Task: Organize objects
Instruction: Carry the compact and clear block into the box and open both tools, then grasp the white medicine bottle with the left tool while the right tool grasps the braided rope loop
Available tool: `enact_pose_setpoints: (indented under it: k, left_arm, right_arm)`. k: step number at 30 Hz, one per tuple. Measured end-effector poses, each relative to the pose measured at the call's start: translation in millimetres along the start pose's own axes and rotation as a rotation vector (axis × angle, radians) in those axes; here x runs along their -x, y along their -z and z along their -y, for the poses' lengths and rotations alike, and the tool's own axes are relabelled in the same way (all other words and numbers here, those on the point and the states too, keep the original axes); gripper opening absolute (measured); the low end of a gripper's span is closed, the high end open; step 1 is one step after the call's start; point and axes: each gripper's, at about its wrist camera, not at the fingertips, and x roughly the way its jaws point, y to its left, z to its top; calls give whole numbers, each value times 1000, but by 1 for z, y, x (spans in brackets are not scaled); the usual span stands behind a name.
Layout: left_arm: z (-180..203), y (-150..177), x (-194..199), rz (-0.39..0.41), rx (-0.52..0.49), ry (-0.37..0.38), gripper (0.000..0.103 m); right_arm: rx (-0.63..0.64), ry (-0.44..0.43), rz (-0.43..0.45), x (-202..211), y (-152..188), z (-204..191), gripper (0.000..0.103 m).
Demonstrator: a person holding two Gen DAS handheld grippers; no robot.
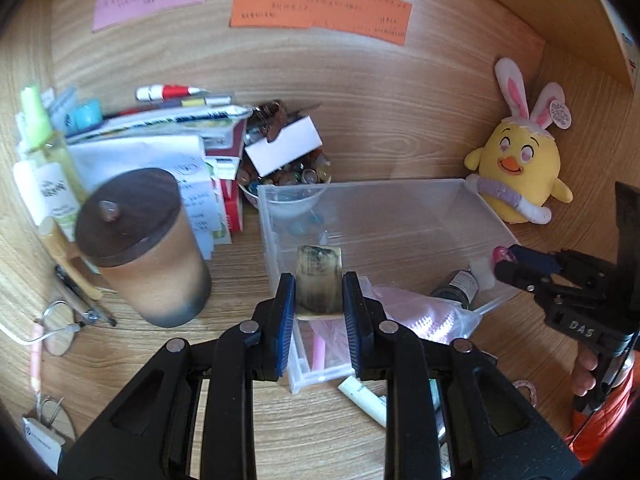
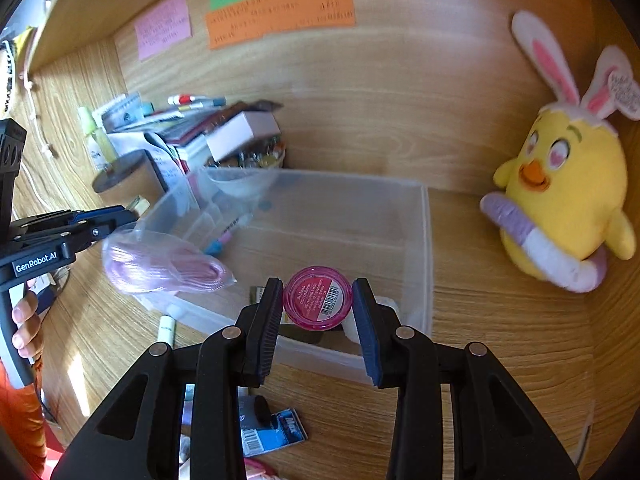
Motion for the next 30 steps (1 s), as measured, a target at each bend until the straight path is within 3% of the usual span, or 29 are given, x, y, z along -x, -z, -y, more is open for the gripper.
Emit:
enact_pose_setpoints:
  k: [10, 16, 20, 26, 30]
  left_arm:
    - [6, -1, -6, -25, -26, 3, 25]
    - [7, 1, 11, 17, -28, -11, 50]
    - [12, 3, 27, 48, -45, -10, 63]
    - [31, 21, 54, 106, -105, -55, 91]
    - [40, 40, 63, 104, -130, -60, 95]
  right_arm:
    - [-15, 7, -40, -16, 3, 3, 33]
    - [-5, 15, -24, -7, 3, 0, 50]
    - [7, 15, -6, 4, 4, -4, 50]
    - [33, 27, 35, 31, 15, -12, 64]
    - [49, 28, 53, 50, 29, -15, 72]
